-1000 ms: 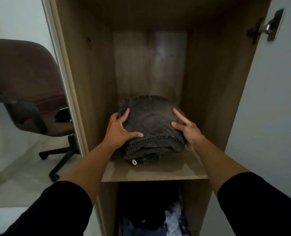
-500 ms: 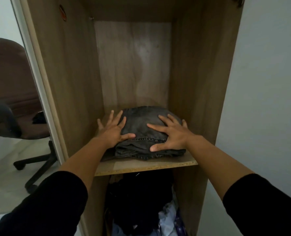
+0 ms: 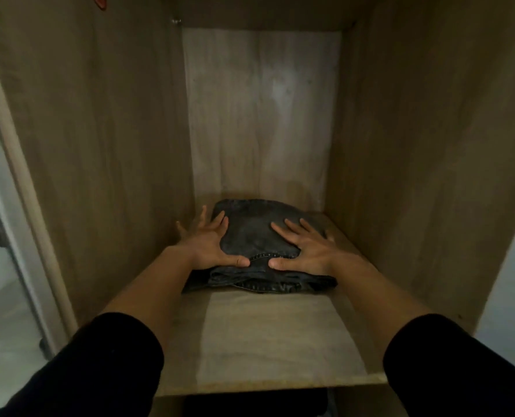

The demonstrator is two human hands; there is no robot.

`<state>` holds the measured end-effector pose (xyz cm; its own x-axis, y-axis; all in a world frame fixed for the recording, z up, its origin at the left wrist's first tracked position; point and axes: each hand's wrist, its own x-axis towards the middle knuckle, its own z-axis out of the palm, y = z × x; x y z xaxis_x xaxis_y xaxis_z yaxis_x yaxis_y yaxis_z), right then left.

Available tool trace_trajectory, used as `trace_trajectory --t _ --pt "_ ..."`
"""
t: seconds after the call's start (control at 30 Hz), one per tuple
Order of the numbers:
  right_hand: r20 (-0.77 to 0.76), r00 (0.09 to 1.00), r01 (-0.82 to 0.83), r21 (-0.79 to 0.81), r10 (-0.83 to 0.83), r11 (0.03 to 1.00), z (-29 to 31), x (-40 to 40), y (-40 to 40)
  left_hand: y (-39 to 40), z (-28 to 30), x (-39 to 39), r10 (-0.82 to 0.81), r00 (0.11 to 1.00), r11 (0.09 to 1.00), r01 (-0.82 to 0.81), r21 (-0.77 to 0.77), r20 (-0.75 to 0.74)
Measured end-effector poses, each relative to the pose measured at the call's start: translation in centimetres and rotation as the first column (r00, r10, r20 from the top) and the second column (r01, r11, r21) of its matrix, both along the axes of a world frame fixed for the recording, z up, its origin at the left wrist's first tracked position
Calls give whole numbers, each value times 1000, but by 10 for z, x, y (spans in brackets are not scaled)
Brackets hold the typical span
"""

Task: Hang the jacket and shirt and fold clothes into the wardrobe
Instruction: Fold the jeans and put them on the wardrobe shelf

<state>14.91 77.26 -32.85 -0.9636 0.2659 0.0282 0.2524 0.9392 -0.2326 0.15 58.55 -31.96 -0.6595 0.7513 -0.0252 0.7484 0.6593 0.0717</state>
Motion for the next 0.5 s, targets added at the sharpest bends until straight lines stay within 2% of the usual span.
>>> trace_trajectory --t 0.2,0.37,0.5 --pt "-39 999 9 -107 -14 994 -2 -59 40 44 -3 -64 20 1000 999 -19 -32 13" --pt "-75 997 12 -130 -22 991 -6 -101 72 72 -5 -99 4 994 998 -12 68 106" --pt "-81 996 14 -155 -27 988 -6 -124 92 91 -8 -117 5 993 991 -21 129 118"
